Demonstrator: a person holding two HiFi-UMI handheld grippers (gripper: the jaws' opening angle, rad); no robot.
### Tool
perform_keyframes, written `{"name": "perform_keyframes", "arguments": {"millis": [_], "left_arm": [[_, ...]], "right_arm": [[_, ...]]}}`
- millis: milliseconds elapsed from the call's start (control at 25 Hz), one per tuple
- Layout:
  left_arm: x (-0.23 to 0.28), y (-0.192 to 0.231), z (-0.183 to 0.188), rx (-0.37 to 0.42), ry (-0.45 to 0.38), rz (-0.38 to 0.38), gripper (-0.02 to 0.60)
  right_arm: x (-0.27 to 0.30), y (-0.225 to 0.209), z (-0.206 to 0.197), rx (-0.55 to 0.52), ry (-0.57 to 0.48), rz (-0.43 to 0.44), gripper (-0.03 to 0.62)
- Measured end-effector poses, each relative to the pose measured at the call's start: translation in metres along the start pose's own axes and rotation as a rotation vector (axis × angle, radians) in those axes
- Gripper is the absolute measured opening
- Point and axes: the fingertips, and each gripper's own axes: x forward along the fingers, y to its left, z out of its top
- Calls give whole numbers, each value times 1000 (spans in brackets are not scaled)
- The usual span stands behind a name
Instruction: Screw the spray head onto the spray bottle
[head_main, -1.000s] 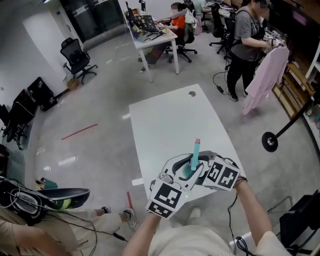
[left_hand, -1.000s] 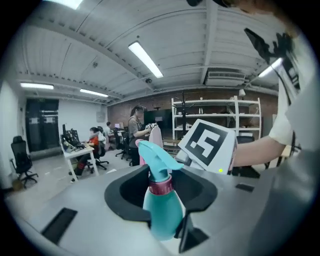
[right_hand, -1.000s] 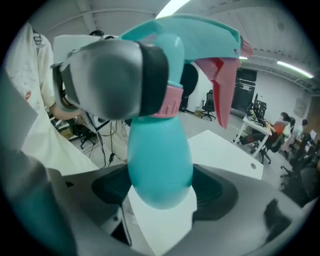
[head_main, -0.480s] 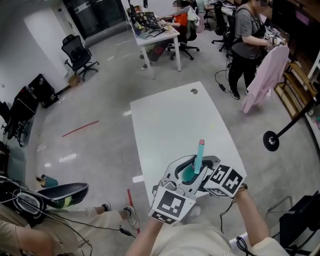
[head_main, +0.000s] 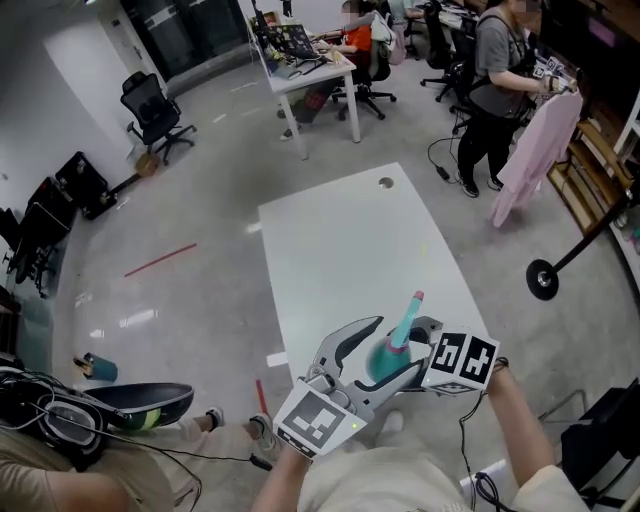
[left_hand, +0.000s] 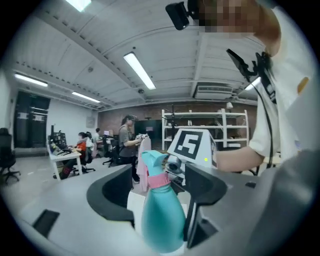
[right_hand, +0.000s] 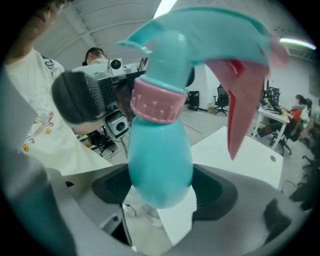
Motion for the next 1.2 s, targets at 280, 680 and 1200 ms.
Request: {"name": "perform_keyframes", "arguments": {"millis": [280, 680, 1200], "left_arm": [[-13, 20, -4, -106, 28, 228, 311], [-25, 30, 1, -23, 41, 562, 144], [-16, -13, 15, 71, -28, 122, 135]], "right_arm": [[-9, -29, 8, -188, 113, -323, 377], [-8, -31, 19, -116, 162, -377, 378], [-14, 36, 15, -89, -55, 242, 377]]}}
